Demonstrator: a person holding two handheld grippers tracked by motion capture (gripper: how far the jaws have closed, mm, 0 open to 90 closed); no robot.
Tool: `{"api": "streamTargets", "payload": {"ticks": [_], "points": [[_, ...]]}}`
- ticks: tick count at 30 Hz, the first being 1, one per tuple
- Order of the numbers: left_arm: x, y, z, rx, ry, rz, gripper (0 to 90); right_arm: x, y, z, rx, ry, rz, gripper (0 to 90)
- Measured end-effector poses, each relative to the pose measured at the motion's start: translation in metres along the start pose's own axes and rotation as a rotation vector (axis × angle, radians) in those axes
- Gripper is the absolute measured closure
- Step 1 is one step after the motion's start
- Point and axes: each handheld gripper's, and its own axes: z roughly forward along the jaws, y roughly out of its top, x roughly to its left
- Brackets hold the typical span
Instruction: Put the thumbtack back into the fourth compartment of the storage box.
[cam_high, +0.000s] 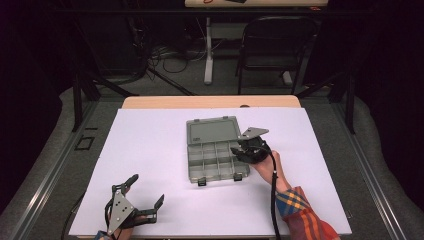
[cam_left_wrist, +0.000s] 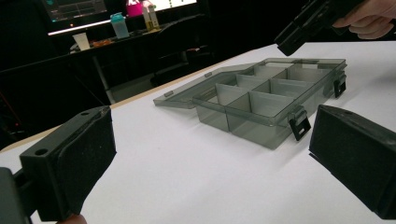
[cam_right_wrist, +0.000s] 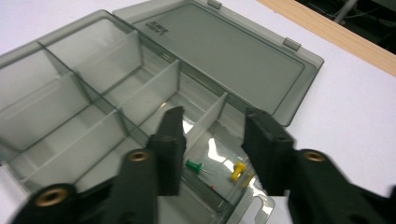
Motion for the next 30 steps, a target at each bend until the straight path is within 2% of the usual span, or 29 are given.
{"api": "streamTargets", "payload": {"ticks": [7, 13, 23, 27, 30], "points": [[0.0, 0.001, 0.004, -0.001, -0.014, 0.006, 0.5, 0.004, -0.003, -0.013, -0.02, 0.047, -0.003, 31.5], [0.0, 0.001, 0.004, -0.005, -0.018, 0.004, 0.5, 0.009, -0.007, -0.027, -0.049, 0.076, -0.004, 18.4], [0.0, 0.001, 0.005, -0.003, -0.021, 0.006, 0.5, 0.025, -0.012, -0.057, -0.119, 0.126, -0.041, 9.2], [0.0, 0.001, 0.005, -0.004, -0.022, 0.006, 0.5, 0.035, -0.019, -0.068, -0.15, 0.147, -0.055, 5.9], [0.0, 0.001, 0.005, -0.003, -0.024, 0.007, 0.5, 0.041, -0.026, -0.074, -0.164, 0.145, -0.069, 4.4]]}}
